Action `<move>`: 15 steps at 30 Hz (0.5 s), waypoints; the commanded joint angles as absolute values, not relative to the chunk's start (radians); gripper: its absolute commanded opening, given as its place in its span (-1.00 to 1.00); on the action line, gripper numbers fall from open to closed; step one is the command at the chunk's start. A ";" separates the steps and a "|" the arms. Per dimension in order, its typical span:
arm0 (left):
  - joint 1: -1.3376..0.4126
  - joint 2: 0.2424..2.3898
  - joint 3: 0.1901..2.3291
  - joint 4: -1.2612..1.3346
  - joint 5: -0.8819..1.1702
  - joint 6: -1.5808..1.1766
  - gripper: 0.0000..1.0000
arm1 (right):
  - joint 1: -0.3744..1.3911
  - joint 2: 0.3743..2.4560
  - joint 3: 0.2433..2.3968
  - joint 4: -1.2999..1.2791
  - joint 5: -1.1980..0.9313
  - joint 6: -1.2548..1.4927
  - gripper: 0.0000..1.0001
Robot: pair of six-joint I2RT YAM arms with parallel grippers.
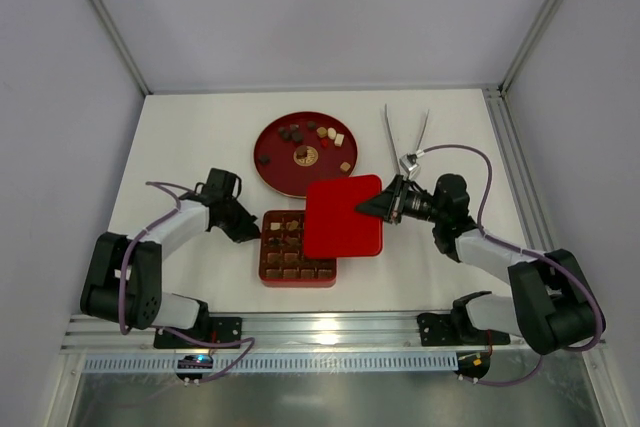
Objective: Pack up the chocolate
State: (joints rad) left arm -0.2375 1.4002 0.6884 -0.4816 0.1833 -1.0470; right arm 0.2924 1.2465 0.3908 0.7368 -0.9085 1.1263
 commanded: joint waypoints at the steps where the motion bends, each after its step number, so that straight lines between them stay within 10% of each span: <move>1: -0.271 1.396 0.716 -0.430 0.172 -1.115 -0.94 | 0.290 1.247 0.379 0.965 -0.922 1.186 -0.92; 15: -0.325 1.356 0.686 -0.413 0.138 -1.154 -0.91 | 0.318 1.479 0.226 1.472 -0.885 1.371 -0.92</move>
State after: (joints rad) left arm -0.3206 1.3804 0.6880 -0.4446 0.1528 -1.1488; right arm 0.3046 1.4467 0.2379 1.1843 -0.9035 1.3186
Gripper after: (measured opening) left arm 0.042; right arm 0.160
